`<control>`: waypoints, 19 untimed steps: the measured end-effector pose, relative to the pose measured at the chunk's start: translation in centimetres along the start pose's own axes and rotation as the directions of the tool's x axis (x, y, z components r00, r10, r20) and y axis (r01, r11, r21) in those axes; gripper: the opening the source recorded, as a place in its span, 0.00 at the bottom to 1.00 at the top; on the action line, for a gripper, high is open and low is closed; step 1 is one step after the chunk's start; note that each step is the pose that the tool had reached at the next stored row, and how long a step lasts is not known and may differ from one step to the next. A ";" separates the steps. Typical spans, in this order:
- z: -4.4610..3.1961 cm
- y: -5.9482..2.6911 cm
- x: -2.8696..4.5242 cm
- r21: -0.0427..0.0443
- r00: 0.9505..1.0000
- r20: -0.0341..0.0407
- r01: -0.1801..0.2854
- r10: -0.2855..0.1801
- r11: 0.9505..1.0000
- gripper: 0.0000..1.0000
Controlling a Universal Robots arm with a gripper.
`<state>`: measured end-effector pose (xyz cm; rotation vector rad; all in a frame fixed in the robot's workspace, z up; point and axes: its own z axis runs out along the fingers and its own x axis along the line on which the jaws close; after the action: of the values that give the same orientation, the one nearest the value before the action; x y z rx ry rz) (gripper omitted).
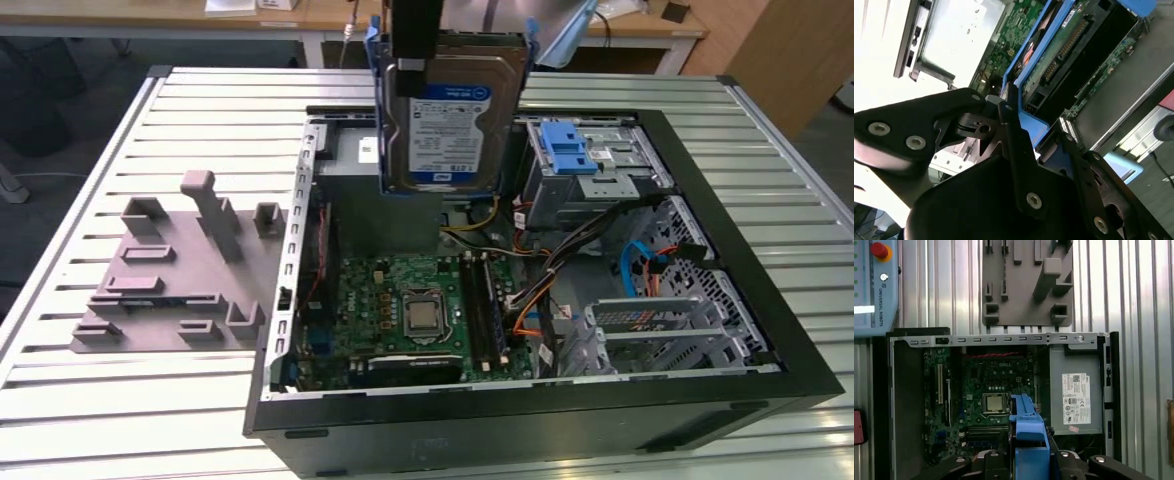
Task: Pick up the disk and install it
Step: 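Pick up the disk, then insert the disk into the insertion slot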
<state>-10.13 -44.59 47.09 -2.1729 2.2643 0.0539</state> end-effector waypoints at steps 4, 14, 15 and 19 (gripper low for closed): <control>0.01 -0.35 0.00 0.000 1.000 0.000 0.000 0.000 1.000 0.37; 0.00 -0.39 0.07 0.000 1.000 0.000 0.000 0.000 1.000 0.37; 0.00 -0.39 0.12 0.000 1.000 0.000 0.000 0.000 1.000 0.37; -0.01 -0.41 0.54 0.000 1.000 -0.001 0.000 0.000 1.000 0.37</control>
<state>-9.74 -45.15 47.08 -2.1731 2.2647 0.0535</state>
